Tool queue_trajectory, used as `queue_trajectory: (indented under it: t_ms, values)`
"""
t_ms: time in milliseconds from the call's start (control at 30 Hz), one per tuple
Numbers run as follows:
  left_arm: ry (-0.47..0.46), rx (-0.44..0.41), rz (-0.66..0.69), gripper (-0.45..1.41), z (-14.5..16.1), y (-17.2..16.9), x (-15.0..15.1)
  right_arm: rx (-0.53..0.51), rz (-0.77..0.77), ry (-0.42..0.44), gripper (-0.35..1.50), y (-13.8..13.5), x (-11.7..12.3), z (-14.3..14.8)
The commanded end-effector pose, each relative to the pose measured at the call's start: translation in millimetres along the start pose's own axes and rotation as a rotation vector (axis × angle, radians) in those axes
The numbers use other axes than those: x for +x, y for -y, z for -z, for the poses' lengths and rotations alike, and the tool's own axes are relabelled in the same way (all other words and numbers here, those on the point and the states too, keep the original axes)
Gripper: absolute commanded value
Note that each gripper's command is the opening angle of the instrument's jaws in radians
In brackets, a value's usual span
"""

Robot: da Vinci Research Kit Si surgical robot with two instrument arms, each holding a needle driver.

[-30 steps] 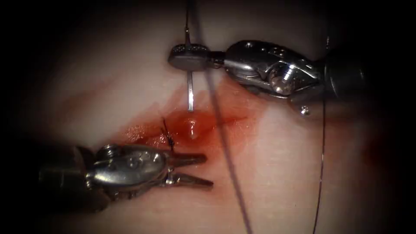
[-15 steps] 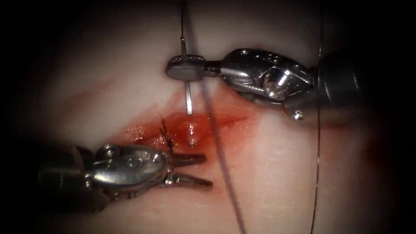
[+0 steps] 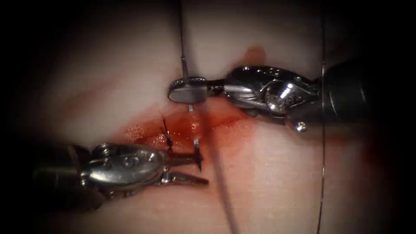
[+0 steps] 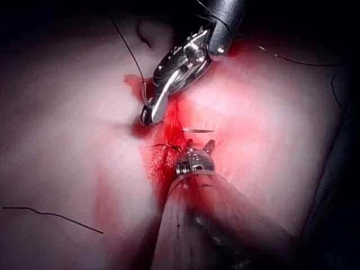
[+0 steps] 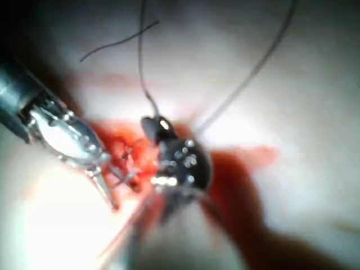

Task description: Wound Closure

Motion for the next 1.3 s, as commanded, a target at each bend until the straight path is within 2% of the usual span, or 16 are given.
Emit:
queue_trajectory:
  t_ms: [33, 200, 233, 333, 367, 400, 433, 533, 667, 833, 1000, 1167, 1200, 1233, 1267, 1300]
  values:
    - [0.0, -0.002, 0.0, 0.32, -0.8, -0.1, -0.4, 0.01, -0.013, 0.011, -0.35, 0.1, -0.8, -0.7]
    - [0.003, -0.002, 0.0, 0.32, -0.7, -0.1, -0.4, 0.047, -0.053, 0.048, -0.35, 0.4, -1.6, -0.5]
    - [0.003, -0.002, -0.001, 0.32, -0.7, -0.1, -0.4, 0.024, -0.05, 0.026, -0.27, 0.3, -1.5, -0.5]
    - [0.006, -0.002, 0.0, 0.32, -0.7, -0.1, -0.4, -0.027, 0.023, -0.017, 0.59, -0.1, -0.5, -0.7]
    - [0.006, -0.002, 0.0, 0.32, -0.7, -0.1, -0.4, -0.045, 0.051, -0.031, 0.81, -0.4, -0.1, -0.8]
    - [0.006, -0.002, 0.0, 0.32, -0.7, -0.1, -0.4, -0.064, 0.079, -0.045, 0.95, -0.6, 0.2, -0.9]
    - [0.006, -0.002, 0.0, 0.32, -0.7, -0.1, -0.4, -0.083, 0.112, -0.058, 1.01, -0.9, 0.7, -1.0]
    - [0.006, -0.001, 0.0, 0.32, -0.7, -0.1, -0.4, -0.097, 0.159, -0.064, 0.98, -1.1, 1.4, -1.0]
    - [0.006, -0.001, 0.0, 0.32, -0.8, -0.1, -0.4, -0.116, 0.197, -0.074, 1.08, -0.9, 2.3, -1.1]
    - [0.006, 0.0, 0.0, 0.32, -0.9, -0.1, -0.5, -0.137, 0.228, -0.087, 1.08, -0.7, 3.2, -1.4]
    - [0.006, 0.001, -0.001, 0.32, -0.9, -0.1, -0.5, -0.14, 0.248, -0.067, 1.0, -0.7, 3.5, -1.9]
    - [0.006, 0.001, 0.0, 0.32, -0.9, -0.2, -0.5, -0.1, 0.27, -0.033, 0.74, -0.3, 3.2, -2.5]
    - [0.006, 0.001, 0.0, 0.32, -0.9, -0.2, -0.5, -0.101, 0.275, -0.025, 0.66, -0.3, 3.2, -2.6]
    - [0.005, 0.001, 0.0, 0.32, -1.0, -0.2, -0.5, -0.097, 0.281, -0.019, 0.39, -0.2, 3.2, -2.7]
    - [0.005, 0.001, 0.0, 0.32, -1.0, -0.2, -0.5, -0.087, 0.292, -0.004, -0.23, -0.2, 3.2, -2.8]
    - [0.005, 0.001, 0.0, 0.32, -1.0, -0.2, -0.5, -0.077, 0.296, 0.017, -0.35, -0.2, 3.2, -2.8]
